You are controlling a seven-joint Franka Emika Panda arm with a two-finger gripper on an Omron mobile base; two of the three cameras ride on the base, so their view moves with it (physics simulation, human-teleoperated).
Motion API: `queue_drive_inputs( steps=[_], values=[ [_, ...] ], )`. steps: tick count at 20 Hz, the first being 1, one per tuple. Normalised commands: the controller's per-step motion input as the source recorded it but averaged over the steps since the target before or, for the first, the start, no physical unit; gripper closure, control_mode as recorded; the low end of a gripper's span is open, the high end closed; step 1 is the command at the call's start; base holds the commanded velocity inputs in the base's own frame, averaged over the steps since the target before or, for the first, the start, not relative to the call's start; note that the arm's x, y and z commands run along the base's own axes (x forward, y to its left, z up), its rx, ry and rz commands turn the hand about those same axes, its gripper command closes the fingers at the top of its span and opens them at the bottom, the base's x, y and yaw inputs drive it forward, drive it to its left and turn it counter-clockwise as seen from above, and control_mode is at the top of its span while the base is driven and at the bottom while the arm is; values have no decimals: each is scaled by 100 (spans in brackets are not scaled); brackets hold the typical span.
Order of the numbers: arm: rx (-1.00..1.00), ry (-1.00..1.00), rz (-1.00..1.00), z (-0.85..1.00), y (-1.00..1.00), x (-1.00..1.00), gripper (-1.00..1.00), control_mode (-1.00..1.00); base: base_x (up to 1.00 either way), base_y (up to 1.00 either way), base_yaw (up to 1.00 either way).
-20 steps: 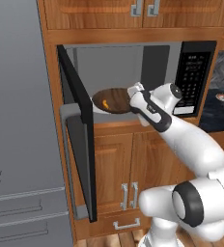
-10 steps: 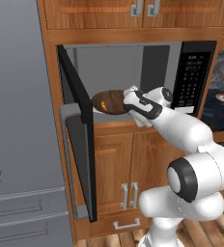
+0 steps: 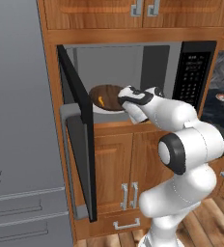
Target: Remove the orange from the bowl and place it on the small plate. Then place the bowl with only the shrimp in the microwave, close the door, and press the start button to microwave the shrimp.
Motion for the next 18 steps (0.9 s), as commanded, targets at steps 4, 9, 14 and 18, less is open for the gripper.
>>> queue_drive_inputs(
  steps=[4, 9, 14, 18],
  values=[
    [0, 0, 0, -14, 0, 27, -100, -100, 0, 0, 0],
    [0, -10, 0, 0, 0, -14, -100, -100, 0, 0, 0],
    [0, -15, 0, 33, 0, -41, -100, -100, 0, 0, 0],
    [0, -19, 0, 49, 0, -64, -100, -100, 0, 0, 0]
  ],
)
